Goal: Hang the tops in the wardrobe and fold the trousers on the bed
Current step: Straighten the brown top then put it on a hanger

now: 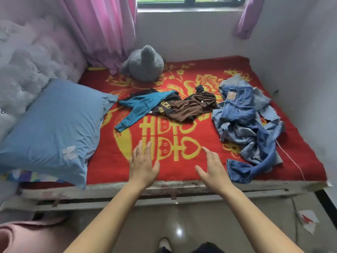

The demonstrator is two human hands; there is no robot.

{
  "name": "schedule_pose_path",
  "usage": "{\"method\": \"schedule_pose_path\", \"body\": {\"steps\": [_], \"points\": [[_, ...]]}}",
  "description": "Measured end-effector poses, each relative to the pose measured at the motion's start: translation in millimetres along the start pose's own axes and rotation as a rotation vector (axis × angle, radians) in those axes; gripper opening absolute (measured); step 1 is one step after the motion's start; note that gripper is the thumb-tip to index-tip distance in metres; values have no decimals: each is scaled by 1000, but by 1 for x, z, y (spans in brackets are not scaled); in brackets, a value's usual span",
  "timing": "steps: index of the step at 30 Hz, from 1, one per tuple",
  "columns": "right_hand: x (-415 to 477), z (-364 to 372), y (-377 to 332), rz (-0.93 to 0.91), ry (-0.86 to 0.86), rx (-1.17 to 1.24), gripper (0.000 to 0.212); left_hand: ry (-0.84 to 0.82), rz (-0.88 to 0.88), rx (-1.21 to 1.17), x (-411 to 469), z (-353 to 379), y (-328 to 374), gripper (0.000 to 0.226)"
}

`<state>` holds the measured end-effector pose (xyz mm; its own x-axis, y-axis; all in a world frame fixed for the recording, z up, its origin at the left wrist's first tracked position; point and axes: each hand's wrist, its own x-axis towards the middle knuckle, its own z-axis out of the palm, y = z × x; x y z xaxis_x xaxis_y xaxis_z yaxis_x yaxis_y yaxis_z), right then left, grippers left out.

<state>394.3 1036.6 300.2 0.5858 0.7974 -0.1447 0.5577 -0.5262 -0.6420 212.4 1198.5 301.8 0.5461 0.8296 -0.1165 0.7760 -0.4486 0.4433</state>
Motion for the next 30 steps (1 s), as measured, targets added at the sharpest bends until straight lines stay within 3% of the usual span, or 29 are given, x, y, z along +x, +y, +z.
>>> {"method": "schedule_pose_path", "body": {"steps": [11,22,30], "points": [[209,15,60,122,-119,65,72,-235,17,191,197,63,22,69],[424,127,166,232,-250,32,68,-459,-96,304,391,212,-8,68],[496,214,203,270,-215,-24,75,-747,-216,465,462,327,-97,108]]}}
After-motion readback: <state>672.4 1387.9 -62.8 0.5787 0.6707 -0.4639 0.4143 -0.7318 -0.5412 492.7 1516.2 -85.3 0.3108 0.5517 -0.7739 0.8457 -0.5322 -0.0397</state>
